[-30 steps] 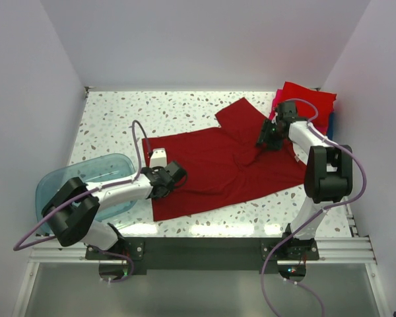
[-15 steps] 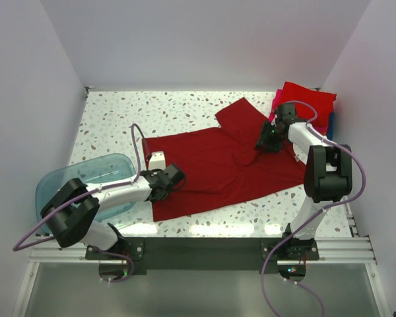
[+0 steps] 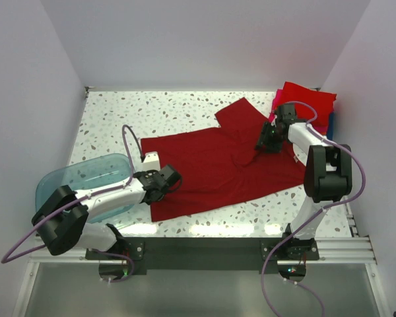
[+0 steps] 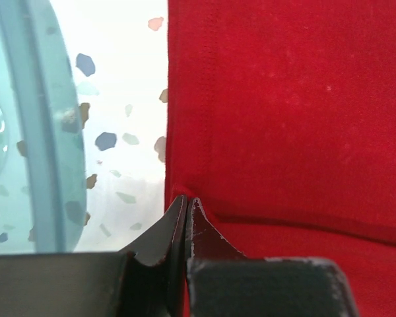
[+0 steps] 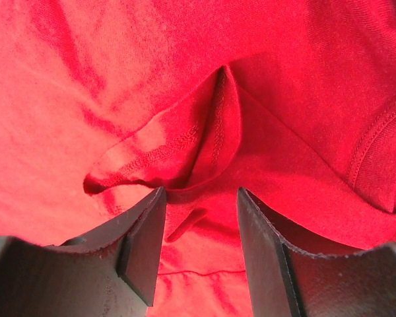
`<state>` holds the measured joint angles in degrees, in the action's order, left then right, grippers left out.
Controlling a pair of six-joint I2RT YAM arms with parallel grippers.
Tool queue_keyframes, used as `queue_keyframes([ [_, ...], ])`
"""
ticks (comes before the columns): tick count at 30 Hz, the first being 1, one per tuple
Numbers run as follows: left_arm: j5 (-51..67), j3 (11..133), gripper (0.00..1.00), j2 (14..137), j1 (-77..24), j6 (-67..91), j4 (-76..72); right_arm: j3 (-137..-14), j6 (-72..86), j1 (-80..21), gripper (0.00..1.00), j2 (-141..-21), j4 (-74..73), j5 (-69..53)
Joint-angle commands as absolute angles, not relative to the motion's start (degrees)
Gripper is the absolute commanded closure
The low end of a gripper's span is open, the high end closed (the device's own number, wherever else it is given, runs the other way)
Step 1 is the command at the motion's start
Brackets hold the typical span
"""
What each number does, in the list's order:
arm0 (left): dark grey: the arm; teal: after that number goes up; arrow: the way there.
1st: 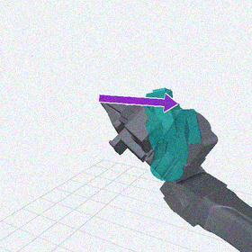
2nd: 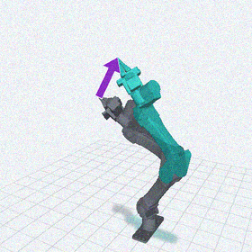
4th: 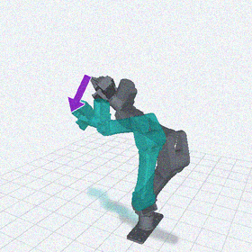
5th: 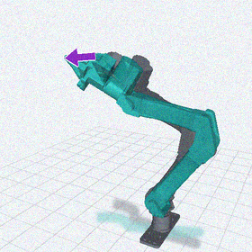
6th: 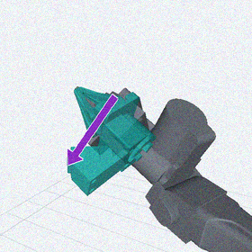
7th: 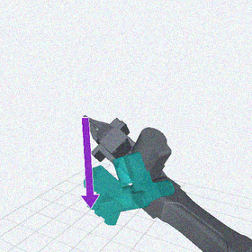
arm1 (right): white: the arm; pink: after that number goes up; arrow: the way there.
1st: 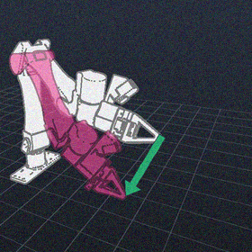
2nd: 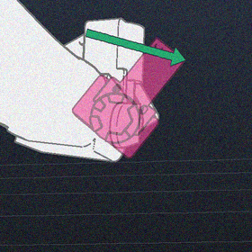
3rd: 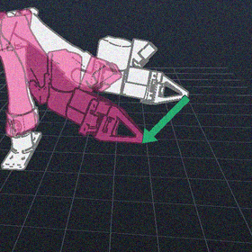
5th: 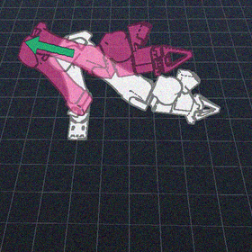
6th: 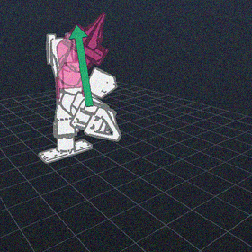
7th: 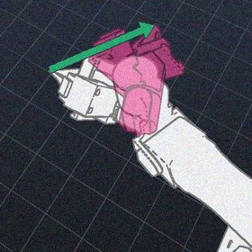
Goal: Fold and stack the t-shirts
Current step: Fold the tshirt
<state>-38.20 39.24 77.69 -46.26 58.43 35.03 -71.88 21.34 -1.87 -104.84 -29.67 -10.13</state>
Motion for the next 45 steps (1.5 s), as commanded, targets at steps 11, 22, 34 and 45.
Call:
queue_keyframes([
  [11, -41.4, 36.6, 1.0, 73.8, -45.8, 62.7, 39.7, -72.9, 21.6, -2.1, 0.52, -107.4, -27.9, -11.3],
  [22, -42.0, 40.1, 0.82, 75.3, -45.8, 60.6, 40.0, -75.7, 24.9, -2.7, 0.91, -108.3, -26.1, -15.2],
  [34, -43.6, 48.4, 0.78, 77.4, -46.9, 56.9, 41.8, -83.9, 27.2, -6.8, 1.0, -113.8, -27.0, -15.1],
  [45, -40.3, 65.0, 0.33, 90.0, -55.5, 49.2, 34.8, -87.2, 23.6, -6.2, 0.42, -110.1, -32.4, -13.0],
])
